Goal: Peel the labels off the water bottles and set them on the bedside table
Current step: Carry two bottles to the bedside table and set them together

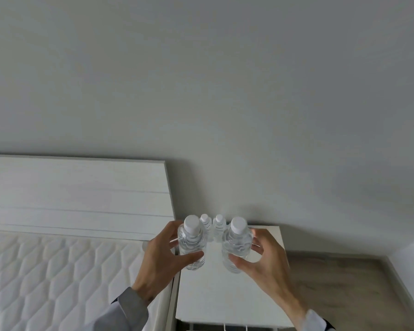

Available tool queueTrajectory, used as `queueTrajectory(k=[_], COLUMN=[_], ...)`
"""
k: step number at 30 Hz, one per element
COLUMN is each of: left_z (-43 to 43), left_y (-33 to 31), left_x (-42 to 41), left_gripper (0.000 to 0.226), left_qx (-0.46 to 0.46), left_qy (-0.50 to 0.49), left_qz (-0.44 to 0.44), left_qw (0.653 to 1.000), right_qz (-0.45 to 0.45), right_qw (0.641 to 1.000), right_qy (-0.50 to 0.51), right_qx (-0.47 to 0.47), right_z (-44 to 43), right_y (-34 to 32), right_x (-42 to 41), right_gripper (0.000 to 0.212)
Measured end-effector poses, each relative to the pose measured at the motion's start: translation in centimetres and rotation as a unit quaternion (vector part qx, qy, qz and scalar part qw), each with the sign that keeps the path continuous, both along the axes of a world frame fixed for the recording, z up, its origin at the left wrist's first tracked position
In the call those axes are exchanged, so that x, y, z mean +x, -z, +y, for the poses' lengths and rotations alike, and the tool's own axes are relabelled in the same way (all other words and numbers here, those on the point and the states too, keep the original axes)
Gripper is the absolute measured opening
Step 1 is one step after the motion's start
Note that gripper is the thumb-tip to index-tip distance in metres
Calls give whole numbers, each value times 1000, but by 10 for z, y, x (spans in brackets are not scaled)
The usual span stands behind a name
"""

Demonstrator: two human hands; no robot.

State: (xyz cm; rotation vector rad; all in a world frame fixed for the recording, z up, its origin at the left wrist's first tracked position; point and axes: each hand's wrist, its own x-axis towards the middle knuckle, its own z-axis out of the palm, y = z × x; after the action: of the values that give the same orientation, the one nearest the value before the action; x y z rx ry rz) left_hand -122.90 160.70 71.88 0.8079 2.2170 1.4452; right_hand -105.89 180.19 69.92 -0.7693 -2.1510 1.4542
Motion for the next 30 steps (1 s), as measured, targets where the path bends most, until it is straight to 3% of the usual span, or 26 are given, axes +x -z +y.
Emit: queueTrajectory(k=[9,13,20,30], left_z=[50,67,84,94], left_y=[212,275,342,372], left_x=[-75,-87,-103,-113], left_gripper=[67,68,67,70], left_qx=[-23,-35,-30,-21], left_qy=[46,45,35,39], left_qz=[-1,25,30,45], left_qw=[999,998,998,998], right_qz=[-72,-93,-101,-92], right_qw=[996,995,994,993], right_qy=[-2,-18,-33,-41], right_qx=[-43,-25,-39,-57], right_z=[45,59,77,90], right_y=[196,254,316,343], right_x=[-62,-82,-105,-121], right_gripper=[59,59,64,61])
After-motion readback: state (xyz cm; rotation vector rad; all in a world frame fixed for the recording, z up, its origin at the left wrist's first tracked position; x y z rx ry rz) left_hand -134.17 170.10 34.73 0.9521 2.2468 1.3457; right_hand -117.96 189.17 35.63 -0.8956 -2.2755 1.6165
